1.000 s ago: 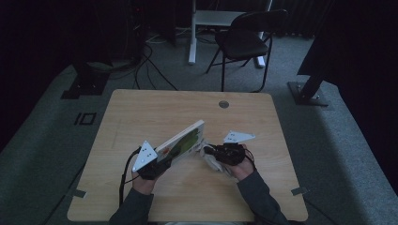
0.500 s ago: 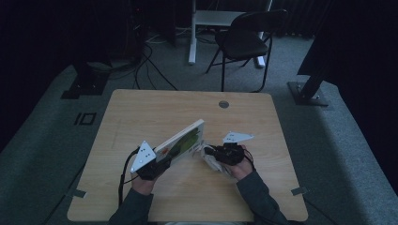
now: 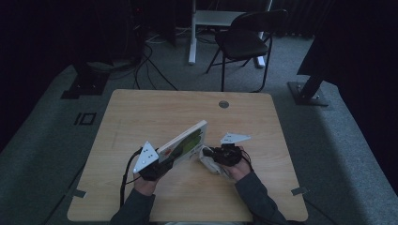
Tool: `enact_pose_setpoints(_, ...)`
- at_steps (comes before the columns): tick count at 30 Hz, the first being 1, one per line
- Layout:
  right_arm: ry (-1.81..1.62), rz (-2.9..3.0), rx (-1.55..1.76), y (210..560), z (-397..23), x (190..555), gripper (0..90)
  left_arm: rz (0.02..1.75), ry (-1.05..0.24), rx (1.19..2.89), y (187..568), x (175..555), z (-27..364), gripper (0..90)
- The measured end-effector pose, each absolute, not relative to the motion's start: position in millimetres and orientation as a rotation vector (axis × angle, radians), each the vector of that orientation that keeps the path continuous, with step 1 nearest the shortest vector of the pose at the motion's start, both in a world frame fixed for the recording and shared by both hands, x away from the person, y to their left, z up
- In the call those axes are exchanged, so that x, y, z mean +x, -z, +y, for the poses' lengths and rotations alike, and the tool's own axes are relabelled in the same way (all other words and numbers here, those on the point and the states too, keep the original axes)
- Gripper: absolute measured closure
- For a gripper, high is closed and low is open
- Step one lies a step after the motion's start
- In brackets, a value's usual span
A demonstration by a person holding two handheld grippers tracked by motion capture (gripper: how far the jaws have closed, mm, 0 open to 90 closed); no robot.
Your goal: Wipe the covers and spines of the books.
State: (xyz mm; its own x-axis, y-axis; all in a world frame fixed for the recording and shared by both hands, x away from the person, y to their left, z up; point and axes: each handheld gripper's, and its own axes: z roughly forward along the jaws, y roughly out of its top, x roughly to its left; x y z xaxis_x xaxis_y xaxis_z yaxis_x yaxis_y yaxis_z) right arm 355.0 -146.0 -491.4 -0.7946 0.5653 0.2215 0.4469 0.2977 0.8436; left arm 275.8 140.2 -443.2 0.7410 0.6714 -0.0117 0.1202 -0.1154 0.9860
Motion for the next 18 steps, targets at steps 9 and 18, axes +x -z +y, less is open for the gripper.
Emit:
enact_pose_setpoints(9, -1.514, 2.450, 0.959, 494.7, -142.9, 355.9, 82.0, 0.648, -0.521, 1.646, 444.7, 276.1, 137.2, 78.0)
enact_pose_setpoints(18, -1.511, 2.474, 0.944, 496.9, -137.5, 354.4, 82.0, 0.652, -0.519, 1.647, 446.0, 276.6, 136.1, 78.0)
